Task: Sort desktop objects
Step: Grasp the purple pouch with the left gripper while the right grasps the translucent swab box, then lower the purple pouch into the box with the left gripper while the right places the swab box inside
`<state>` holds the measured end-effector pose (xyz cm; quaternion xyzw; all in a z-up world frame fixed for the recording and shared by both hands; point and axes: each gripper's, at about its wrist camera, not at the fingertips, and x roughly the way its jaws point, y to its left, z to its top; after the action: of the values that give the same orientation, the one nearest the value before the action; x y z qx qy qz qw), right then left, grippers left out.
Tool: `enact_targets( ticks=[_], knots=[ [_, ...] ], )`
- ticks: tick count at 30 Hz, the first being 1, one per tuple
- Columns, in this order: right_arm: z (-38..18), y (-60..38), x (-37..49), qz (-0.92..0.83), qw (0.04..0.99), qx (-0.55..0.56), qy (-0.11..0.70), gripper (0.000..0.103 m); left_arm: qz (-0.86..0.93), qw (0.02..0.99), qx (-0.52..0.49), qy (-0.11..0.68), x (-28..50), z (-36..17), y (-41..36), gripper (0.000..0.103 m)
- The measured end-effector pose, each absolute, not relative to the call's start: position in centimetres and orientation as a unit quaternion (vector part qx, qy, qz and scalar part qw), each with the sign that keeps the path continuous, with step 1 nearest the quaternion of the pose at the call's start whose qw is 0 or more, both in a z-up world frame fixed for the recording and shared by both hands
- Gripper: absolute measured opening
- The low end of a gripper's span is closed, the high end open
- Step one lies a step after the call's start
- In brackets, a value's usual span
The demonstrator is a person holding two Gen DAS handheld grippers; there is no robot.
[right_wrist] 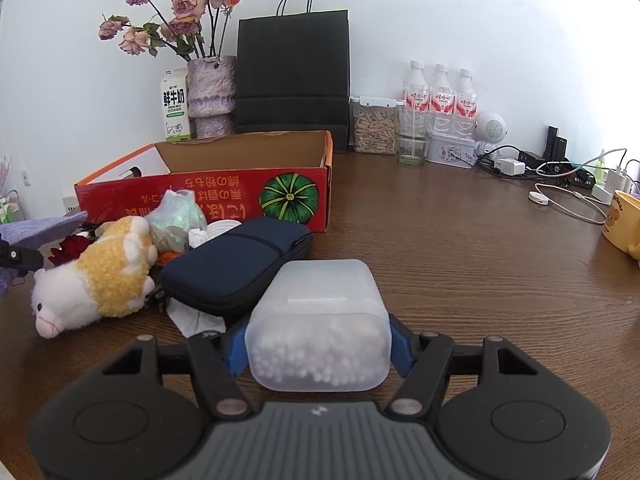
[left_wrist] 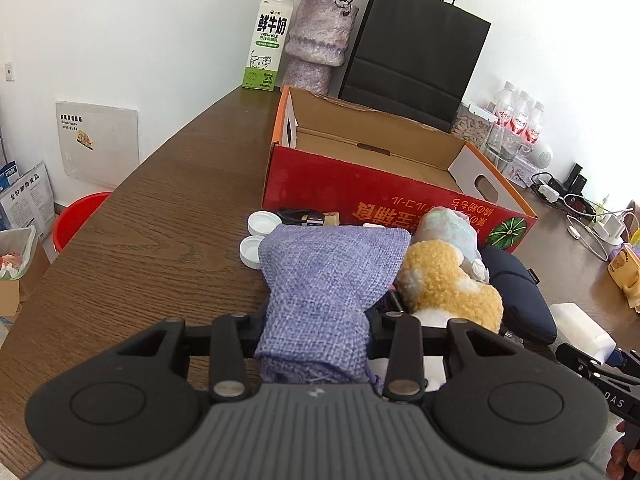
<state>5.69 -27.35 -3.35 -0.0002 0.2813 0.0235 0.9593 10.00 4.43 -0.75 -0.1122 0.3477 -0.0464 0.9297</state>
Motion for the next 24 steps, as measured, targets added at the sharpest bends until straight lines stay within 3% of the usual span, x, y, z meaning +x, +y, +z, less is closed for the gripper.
enact_targets(
  ticks=[1, 3, 24],
  knots=[
    [-3.3, -27.4, 5.5, 0.024, 0.960, 0.000, 0.279, 0.065, -0.048, 0.931, -0.112, 0.345, 9.8, -0.7, 4.5, 0.036],
    [-3.1, -27.3, 5.1, 0.025, 0.961, 0.000, 0.275, 0.065, -0.050, 0.933, -0.108, 0.339, 9.4, -0.5, 4.5, 0.022],
    [1.7, -26.9, 5.8, 0.046, 0.983, -0.009, 0.180, 0.064, -0.076, 0.953, -0.098, 0.277, 9.9, 3.7, 3.6, 0.020]
  ],
)
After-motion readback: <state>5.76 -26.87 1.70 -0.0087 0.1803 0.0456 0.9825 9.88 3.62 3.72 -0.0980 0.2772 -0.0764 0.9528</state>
